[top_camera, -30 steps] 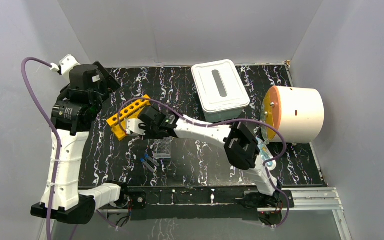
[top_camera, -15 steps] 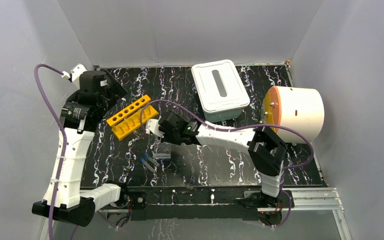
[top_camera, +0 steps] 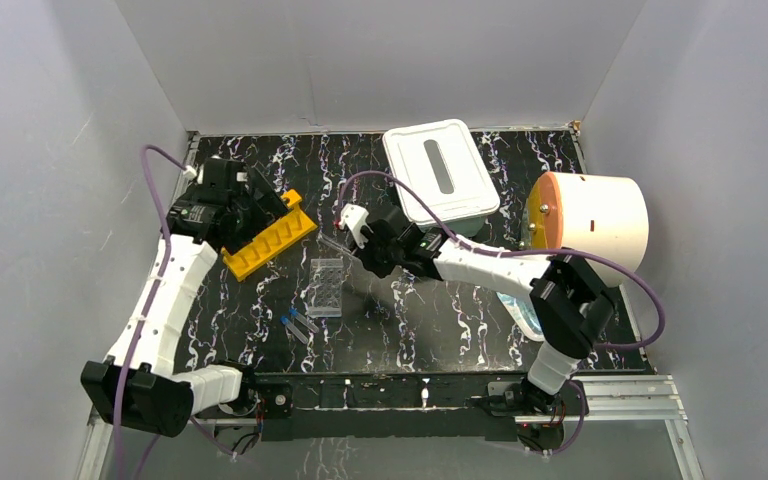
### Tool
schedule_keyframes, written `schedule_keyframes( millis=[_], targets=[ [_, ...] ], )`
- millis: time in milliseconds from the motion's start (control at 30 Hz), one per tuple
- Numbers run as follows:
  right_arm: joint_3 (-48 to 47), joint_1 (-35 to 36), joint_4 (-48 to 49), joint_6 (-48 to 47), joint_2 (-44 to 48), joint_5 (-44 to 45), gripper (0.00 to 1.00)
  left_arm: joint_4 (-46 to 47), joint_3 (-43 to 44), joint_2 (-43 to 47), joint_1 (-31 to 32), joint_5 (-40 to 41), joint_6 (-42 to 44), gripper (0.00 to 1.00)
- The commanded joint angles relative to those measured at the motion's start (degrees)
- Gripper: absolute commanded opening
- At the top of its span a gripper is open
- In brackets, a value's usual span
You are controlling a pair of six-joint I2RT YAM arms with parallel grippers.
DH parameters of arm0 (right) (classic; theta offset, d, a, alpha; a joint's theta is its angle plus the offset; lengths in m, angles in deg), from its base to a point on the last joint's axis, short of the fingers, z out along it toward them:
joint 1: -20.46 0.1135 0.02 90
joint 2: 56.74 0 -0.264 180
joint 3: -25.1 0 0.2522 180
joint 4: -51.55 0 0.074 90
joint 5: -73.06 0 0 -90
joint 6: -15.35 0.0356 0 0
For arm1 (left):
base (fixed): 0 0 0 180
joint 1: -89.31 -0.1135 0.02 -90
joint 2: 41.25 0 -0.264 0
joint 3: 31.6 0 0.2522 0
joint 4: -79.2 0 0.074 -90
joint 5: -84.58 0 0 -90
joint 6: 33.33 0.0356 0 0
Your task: Organize the chemistry lab equipment
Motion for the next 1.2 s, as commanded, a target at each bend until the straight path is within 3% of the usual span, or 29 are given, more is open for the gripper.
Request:
schedule_keyframes(
  millis=[0,167,400,700,1033,1167],
  targets=[
    [1.5,-1.3,7.3,5.3,4.0,-6.0,0.15,9.2,-5.5,-0.1,0.2,-14.4,-0.6,0.98],
    [2.3,-2.7,11.1,9.4,4.9,-12.6,0.15,20.2,-12.8,0.7,0.2,-23.2,0.3,0.98],
    [1.4,-2.9,14.8,13.0,4.0,-15.1,0.15,29.8,-20.8,2.3,0.2,-28.4,-0.9,0.93],
    [0.9,-3.3,16.5,14.7,3.5,-18.0,0.15,41.0,-26.8,0.7,0.2,-34.8,-6.7,0.71],
    [0.4,-3.5,17.2,15.4,2.2,-18.2,0.15,43.1,-28.3,-0.9,0.2,-36.8,-8.1,0.43],
    [0.1,-3.6,17.4,15.8,1.8,-18.3,0.15,44.2,-29.2,-0.4,0.2,-36.6,-9.1,0.36]
  ],
)
